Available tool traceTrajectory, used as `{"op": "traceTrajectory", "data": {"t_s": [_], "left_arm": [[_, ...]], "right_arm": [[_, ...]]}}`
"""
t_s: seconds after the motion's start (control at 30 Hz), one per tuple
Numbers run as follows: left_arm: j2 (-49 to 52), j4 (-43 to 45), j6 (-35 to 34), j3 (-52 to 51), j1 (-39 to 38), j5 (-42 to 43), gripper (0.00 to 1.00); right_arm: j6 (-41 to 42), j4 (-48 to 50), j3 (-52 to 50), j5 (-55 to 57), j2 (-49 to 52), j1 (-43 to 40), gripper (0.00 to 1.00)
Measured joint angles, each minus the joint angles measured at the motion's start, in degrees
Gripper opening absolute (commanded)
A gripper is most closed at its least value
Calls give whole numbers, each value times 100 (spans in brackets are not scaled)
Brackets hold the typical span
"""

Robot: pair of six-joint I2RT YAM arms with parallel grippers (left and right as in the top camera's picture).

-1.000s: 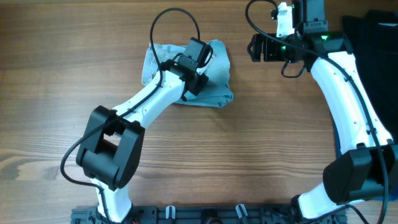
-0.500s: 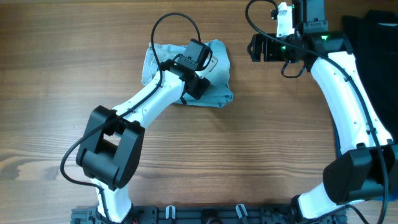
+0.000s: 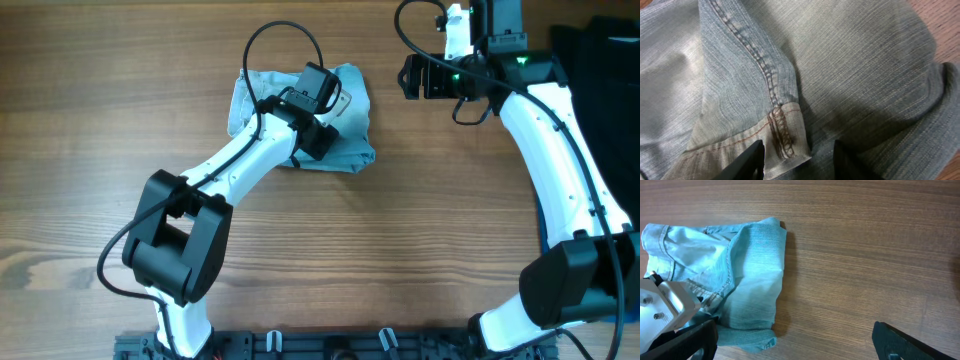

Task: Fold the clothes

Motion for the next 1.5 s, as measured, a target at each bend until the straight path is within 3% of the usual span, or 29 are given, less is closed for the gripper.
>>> {"op": "traceTrajectory", "data": {"t_s": [0.1,0.17,0.23,0.3,0.33,0.5,0.77,1.03,1.17,1.23,1.37,1.5], "left_arm": [[13,2,0,0,0,20,48],[142,7,2,0,0,22,42],[282,46,0,0,0,17,28],[313,192,-9,-2,0,-103,7],[313,238,-2,-2,0,-166,4],[282,328,2,-4,-11,-498,4],[-76,852,2,-11,94,-2155,4],[-76,1294,2,-11,1062,-2013,4],[-76,1340,-221,-11,1360,-1558,14],[-76,1558,-326,-13,1473,-1519,70],[-144,2264,-938,-22,1851,-1764,68],[-944,1628,-1834,-28,2000,-1346,66]], "right_arm": [[0,0,0,0,0,0,100],[0,-2,0,0,0,0,100],[0,0,0,0,0,0,100],[0,0,0,0,0,0,100],[0,0,0,0,0,0,100],[0,0,0,0,0,0,100],[0,2,0,0,0,0,99],[0,0,0,0,0,0,100],[0,0,0,0,0,0,100],[0,-2,0,0,0,0,100],[0,2,0,0,0,0,100],[0,-7,0,0,0,0,100]]}}
